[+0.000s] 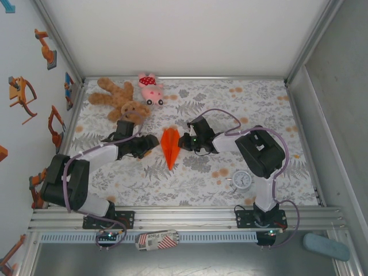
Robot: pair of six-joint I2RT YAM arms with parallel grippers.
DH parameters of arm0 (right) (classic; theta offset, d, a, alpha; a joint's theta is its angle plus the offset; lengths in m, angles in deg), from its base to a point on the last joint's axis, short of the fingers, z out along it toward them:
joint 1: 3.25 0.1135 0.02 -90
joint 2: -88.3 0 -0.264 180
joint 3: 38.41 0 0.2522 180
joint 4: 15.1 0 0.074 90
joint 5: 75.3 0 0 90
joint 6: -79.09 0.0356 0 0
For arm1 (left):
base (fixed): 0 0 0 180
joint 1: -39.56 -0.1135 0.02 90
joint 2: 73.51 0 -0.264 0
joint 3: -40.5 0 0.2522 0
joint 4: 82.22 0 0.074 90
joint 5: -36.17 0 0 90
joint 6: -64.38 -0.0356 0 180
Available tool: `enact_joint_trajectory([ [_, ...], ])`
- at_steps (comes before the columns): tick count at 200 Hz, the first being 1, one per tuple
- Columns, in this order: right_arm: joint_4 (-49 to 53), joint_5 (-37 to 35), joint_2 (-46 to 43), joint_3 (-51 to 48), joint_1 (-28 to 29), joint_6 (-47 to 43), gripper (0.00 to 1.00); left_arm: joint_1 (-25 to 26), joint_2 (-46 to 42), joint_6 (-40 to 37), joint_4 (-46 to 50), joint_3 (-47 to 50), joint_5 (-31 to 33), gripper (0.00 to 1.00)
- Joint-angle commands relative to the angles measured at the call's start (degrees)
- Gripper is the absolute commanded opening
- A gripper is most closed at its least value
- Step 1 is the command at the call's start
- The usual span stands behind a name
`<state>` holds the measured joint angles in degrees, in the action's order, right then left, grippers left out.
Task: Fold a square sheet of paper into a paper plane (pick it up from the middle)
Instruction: Turn over a paper plane at the center of the table.
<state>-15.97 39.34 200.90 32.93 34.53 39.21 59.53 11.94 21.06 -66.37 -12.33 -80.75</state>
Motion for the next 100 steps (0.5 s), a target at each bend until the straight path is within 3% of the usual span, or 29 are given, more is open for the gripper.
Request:
enact_joint_trajectory([
  [1, -0.9, 0.0, 0.7, -0.2, -0.2, 0.0, 0.0, 1.1, 2.9, -0.7, -2.2, -2.9, -3.1, 0.58],
  [36, 0.5, -0.3, 0.6, 0.1, -0.4, -0.8, 0.0, 2.6, 7.2, -1.7, -0.4, -6.3, -2.8, 0.55],
  [100, 1.0, -0.1, 0.6, 0.4, -0.5, -1.1, 0.0, 3.8, 13.1, -3.0, 2.7, -11.1, -1.5, 0.27],
])
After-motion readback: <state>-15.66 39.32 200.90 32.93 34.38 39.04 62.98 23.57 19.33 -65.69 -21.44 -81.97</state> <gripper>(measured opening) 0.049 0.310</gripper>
